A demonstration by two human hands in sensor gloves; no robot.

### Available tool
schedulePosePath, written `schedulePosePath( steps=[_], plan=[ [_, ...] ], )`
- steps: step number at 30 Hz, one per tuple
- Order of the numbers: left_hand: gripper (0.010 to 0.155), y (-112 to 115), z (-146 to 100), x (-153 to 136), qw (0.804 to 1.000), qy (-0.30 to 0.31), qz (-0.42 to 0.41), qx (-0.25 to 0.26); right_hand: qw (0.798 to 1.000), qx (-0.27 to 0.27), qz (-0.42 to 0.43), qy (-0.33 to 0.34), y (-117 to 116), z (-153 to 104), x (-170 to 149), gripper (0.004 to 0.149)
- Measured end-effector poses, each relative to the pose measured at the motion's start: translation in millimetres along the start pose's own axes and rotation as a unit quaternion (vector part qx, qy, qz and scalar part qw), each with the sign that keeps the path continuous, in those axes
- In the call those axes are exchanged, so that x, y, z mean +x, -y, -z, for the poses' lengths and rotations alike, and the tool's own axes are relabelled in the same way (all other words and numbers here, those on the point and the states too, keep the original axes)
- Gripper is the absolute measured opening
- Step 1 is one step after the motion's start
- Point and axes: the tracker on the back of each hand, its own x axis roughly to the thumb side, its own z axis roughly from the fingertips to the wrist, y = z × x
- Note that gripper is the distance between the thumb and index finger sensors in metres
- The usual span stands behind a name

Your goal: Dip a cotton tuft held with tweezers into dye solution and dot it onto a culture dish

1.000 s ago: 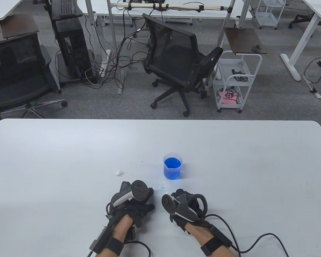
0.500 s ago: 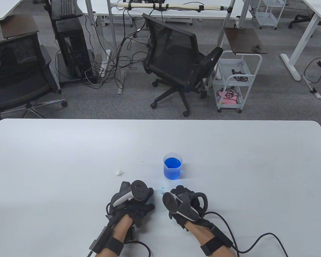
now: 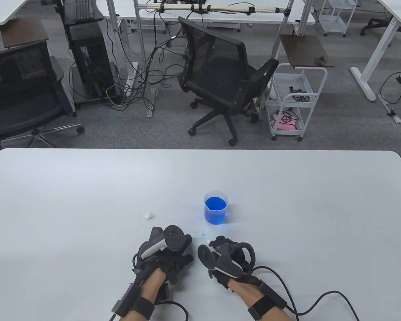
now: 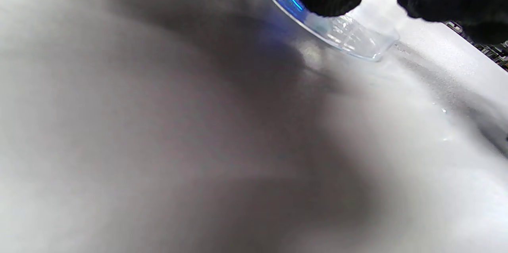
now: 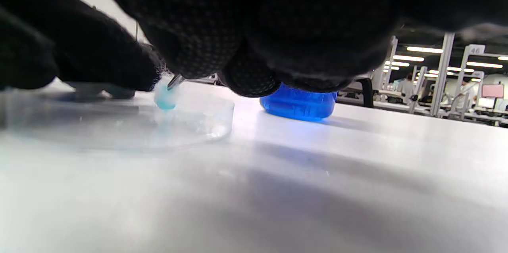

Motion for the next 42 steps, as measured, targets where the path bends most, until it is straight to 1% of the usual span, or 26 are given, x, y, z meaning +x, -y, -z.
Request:
schedulePosePath(
  steps=[6,14,19,24,28,30,31,38,42],
  plan=[
    [0.070,-0.1,0.0,0.0,1.000,0.000,0.000,0.000,0.999,-0.028,0.020,-0.002,15.1,0.8,1.0,0.040],
    [0.070,-0.1,0.0,0.0,1.000,0.000,0.000,0.000,1.000,0.005,-0.013,0.020,-1.8,-0.5,13.8,0.040],
    [0.070,-0.1,0.0,0.0,1.000,0.000,0.000,0.000,0.999,0.011,-0.021,0.026,-7.0,-1.9,15.9,0.040],
    [0.070,-0.1,0.0,0.0,1.000,0.000,0.000,0.000,1.000,-0.002,-0.009,0.018,3.1,-1.9,11.4,0.040],
    [0.070,-0.1,0.0,0.0,1.000,0.000,0.000,0.000,1.000,-0.022,0.009,0.008,17.9,-4.3,4.2,0.040],
    [0.070,-0.1,0.0,0.0,1.000,0.000,0.000,0.000,1.000,-0.022,0.012,0.004,20.8,-6.3,1.6,0.040],
    [0.070,-0.1,0.0,0.0,1.000,0.000,0.000,0.000,1.000,-0.024,0.013,0.004,20.4,-7.5,0.6,0.040],
    [0.070,0.1,-0.1,-0.1,1.000,-0.001,-0.001,-0.001,1.000,0.011,-0.008,0.008,0.6,-8.7,1.9,0.040],
    [0.070,0.0,-0.1,-0.3,1.000,-0.001,-0.002,-0.001,1.000,0.018,-0.011,0.012,-4.0,-9.3,2.7,0.040]
  ],
)
